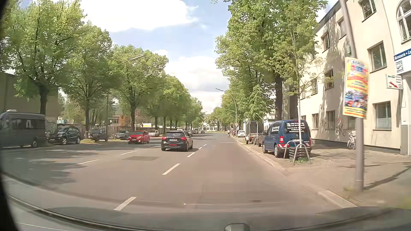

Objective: Follow the waypoints while adhering to traffic rules and regulations

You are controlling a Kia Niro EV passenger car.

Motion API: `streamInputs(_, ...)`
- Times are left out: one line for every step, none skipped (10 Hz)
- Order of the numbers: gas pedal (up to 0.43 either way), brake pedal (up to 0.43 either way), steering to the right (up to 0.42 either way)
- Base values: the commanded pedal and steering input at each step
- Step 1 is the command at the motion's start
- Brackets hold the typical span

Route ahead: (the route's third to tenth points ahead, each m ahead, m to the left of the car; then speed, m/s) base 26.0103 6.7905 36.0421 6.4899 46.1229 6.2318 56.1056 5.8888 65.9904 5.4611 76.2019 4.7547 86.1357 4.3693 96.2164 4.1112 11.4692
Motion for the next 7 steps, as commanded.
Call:
streamInputs(0.331, 0.024, 0.005)
streamInputs(0.339, 0.024, 0.007)
streamInputs(0.339, 0.024, 0.005)
streamInputs(0.339, 0.024, 0.002)
streamInputs(0.35, 0.018, 0.003)
streamInputs(0.35, 0.024, 0.004)
streamInputs(0.35, 0.024, 0.004)
